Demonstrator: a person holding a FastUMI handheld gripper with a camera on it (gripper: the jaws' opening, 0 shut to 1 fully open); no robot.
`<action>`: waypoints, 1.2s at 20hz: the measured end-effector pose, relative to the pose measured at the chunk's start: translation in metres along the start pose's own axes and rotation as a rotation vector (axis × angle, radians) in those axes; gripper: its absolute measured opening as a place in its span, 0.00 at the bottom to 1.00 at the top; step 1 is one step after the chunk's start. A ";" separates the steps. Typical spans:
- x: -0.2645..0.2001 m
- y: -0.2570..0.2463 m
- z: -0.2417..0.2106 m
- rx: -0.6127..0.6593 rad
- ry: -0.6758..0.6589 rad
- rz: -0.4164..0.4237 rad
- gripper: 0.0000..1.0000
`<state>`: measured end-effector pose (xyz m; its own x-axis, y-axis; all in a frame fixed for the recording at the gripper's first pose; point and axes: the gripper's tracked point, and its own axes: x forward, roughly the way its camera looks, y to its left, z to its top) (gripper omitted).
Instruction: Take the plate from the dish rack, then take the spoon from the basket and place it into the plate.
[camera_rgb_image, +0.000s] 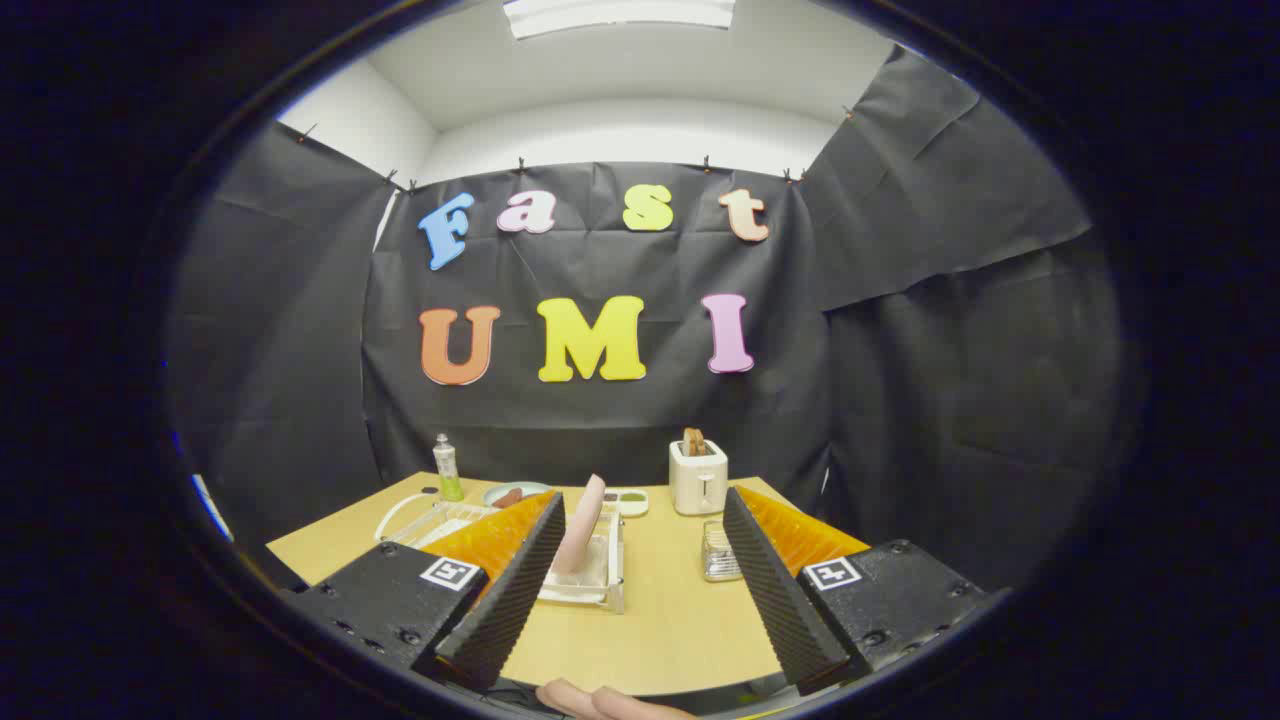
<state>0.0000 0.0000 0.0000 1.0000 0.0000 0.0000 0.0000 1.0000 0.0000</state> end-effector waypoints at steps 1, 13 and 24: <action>-0.001 -0.001 0.000 0.000 0.005 0.000 1.00; 0.009 -0.001 -0.009 0.010 0.055 0.025 1.00; 0.136 0.050 0.007 -0.072 0.249 0.103 1.00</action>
<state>0.1362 0.0498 0.0068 0.9638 0.0926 -0.2499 -0.1104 0.9922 -0.0582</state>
